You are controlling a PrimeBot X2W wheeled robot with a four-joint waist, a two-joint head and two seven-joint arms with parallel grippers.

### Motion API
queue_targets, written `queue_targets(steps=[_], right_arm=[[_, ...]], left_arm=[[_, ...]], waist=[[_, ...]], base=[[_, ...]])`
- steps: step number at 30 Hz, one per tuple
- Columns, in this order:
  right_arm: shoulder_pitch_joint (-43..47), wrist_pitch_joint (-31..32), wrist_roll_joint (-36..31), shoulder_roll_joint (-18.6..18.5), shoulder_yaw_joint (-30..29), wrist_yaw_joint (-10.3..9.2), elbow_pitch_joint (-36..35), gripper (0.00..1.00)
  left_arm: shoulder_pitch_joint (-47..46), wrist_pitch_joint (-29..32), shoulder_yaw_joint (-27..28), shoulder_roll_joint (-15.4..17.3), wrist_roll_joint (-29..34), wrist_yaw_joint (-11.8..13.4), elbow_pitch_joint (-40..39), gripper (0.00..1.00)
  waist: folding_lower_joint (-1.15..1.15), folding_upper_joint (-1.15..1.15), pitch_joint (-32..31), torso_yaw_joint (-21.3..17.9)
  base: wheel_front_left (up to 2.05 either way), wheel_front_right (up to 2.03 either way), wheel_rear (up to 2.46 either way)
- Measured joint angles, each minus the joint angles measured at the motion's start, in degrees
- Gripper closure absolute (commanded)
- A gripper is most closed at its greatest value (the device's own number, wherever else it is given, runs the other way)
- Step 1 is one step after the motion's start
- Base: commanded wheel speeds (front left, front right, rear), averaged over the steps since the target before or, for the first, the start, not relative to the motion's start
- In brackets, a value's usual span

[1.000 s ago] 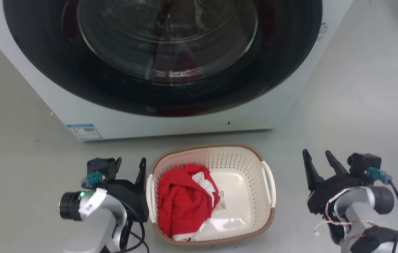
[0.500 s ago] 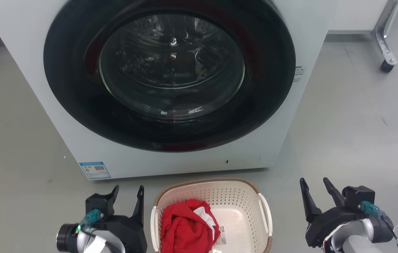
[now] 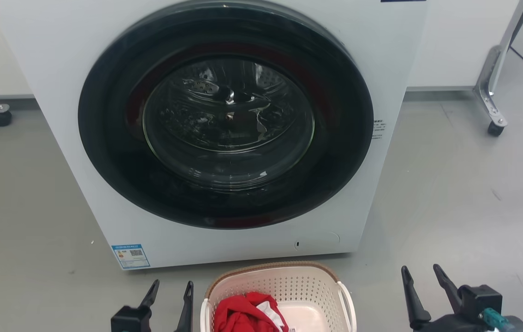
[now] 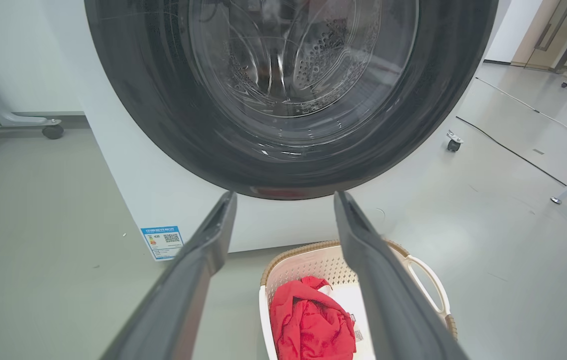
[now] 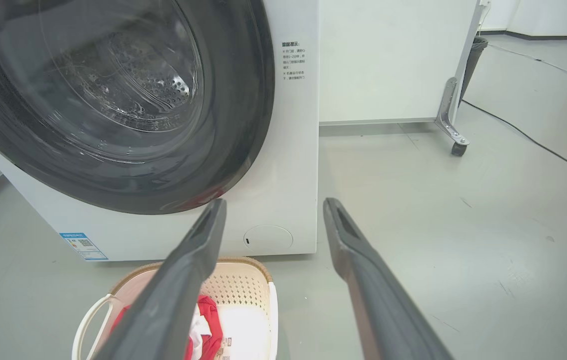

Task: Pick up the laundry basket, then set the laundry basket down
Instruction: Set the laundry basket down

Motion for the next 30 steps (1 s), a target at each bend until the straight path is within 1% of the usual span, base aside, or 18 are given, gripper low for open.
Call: queue_targets(steps=[6,11,14,18,19,30], right_arm=[[4.58,0.0,-1.33,-0.23,-0.31,-1.41,-5.86,0.0],[6.89,0.0,-1.86,-0.4,-1.02,-2.01,-9.06,0.0],[8.9,0.0,-2.64,-0.52,-1.4,-2.45,-10.81,0.0],[10.75,0.0,-3.1,-0.66,-1.77,-2.55,-13.0,0.0],[11.12,0.0,-3.32,-0.68,-1.83,-2.86,-13.49,0.0],[14.04,-0.01,-4.15,-0.89,-2.97,-3.47,-17.6,0.0]], left_arm=[[5.51,0.0,1.48,0.44,2.14,0.27,-5.94,0.0],[7.99,0.0,3.04,0.36,3.41,0.3,-8.55,0.0],[9.65,0.0,5.05,-0.37,4.27,0.3,-9.99,0.0],[11.67,0.0,7.36,-1.38,5.5,0.33,-11.35,0.0],[12.09,0.0,8.01,-1.78,6.16,0.33,-11.72,0.0],[14.67,0.0,11.23,-3.22,8.79,0.34,-14.49,0.0]], waist=[[0.0,0.01,-1.24,0.36],[0.01,0.01,-1.4,0.44],[0.01,0.01,-1.52,0.52],[0.01,0.01,-1.61,0.61],[0.01,0.01,-1.6,0.63],[0.01,0.01,-1.38,0.94]], base=[[0.0,0.0,0.0],[0.0,0.0,0.0],[0.0,0.0,0.0],[0.0,0.0,0.0],[0.0,0.0,0.0],[0.0,0.0,0.0]])
